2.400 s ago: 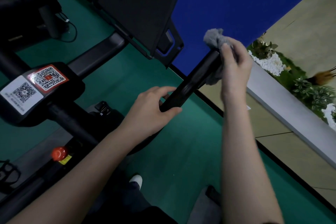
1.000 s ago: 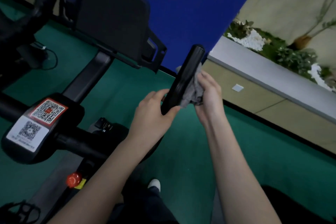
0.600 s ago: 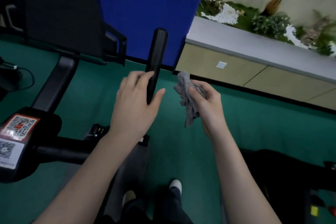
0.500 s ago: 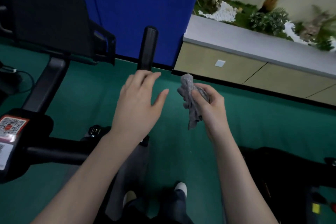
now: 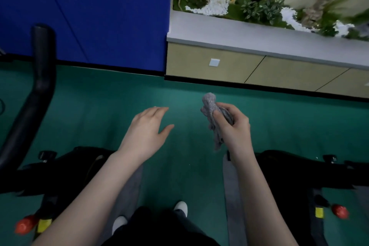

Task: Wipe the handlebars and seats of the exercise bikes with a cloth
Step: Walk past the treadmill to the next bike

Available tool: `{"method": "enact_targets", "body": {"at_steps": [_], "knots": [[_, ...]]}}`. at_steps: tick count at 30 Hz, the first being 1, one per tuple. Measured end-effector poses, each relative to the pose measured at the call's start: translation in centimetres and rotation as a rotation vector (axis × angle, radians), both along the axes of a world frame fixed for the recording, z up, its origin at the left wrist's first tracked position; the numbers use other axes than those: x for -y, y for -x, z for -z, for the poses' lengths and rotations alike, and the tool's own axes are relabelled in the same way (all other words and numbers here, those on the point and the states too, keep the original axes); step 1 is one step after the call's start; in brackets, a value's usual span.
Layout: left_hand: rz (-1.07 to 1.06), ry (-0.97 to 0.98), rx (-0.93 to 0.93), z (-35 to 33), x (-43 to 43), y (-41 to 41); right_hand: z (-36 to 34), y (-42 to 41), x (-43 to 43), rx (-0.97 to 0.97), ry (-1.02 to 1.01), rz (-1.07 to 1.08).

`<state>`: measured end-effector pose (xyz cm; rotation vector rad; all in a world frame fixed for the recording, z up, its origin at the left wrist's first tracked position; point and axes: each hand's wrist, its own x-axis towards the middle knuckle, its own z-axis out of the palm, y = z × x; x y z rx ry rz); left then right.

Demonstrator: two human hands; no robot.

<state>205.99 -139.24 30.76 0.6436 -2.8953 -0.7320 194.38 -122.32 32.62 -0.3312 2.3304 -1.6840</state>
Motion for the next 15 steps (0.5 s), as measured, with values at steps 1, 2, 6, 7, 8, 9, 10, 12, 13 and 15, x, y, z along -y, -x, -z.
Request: {"method": "enact_targets", "body": {"at_steps": [1,2,6,7,8,9,10,12,13,15], "knots": [[0.001,0.0,0.011,0.3,-0.6,0.9,0.0,0.8,-1.0,-0.004,0.003,0.01],[0.006,0.003,0.022,0.5,-1.1,1.8,0.0,1.7,-2.1,-0.005,0.007,0.019],[0.029,0.031,0.068,1.4,-2.6,5.0,0.4,4.8,-5.6,-0.021,0.002,0.052],[0.036,0.038,0.083,1.6,-2.9,5.6,0.6,5.5,-6.4,-0.028,-0.005,0.066],[0.044,0.045,0.099,1.8,-3.1,6.3,0.7,6.1,-7.0,-0.027,-0.005,0.081],[0.052,0.055,0.115,2.0,-3.2,6.9,1.0,6.8,-7.5,-0.021,-0.001,0.097],[0.061,0.066,0.131,2.3,-3.3,7.5,1.2,7.4,-7.8,-0.012,0.006,0.111],[0.078,0.081,0.155,2.8,-3.2,8.6,1.7,8.6,-8.0,0.011,0.014,0.13],[0.085,0.087,0.166,3.0,-3.1,9.2,1.9,9.1,-7.8,0.024,0.017,0.134],[0.094,0.095,0.191,3.6,-2.7,10.5,2.2,10.2,-7.3,0.038,0.023,0.124]]}}
